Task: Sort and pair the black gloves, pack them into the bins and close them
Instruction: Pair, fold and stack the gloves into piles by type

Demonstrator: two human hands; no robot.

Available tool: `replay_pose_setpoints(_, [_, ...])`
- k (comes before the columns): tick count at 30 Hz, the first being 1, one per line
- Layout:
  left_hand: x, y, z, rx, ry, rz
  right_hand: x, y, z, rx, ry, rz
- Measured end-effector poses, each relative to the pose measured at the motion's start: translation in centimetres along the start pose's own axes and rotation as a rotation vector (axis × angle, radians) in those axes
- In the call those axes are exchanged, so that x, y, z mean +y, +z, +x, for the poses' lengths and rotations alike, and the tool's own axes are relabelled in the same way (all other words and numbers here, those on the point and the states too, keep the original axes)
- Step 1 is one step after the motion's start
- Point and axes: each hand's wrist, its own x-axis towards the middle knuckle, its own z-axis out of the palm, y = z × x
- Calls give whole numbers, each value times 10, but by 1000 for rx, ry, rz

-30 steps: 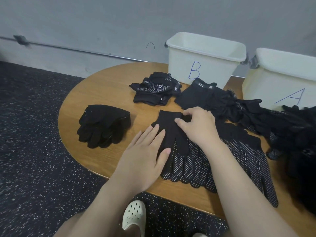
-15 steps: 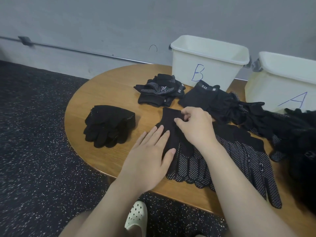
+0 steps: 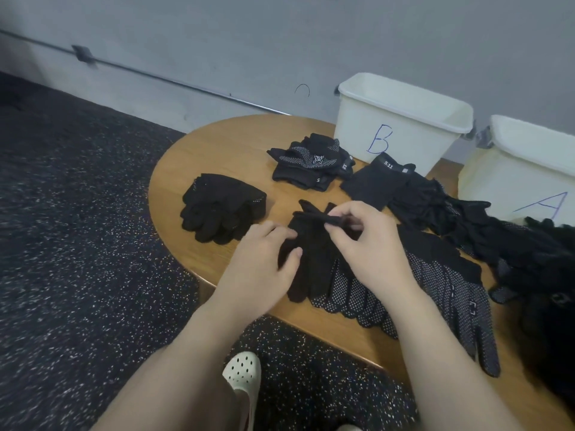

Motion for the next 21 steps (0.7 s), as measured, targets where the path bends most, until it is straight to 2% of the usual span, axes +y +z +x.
replay_pose_setpoints(7, [-13, -17, -8, 58, -112, -105, -12, -4, -25, -101, -119, -35])
replay_pose_setpoints(11, [-13, -16, -13, 28, -25, -144, -10, -3, -38, -131, -161, -63])
replay_pose_setpoints(16, [-7, -14, -16, -65, 187, -103, -5, 1, -44, -152, -187, -100])
replay_pose_setpoints(21, [-4, -13, -13, -66, 196, -47, -4, 3, -47, -135, -223, -187])
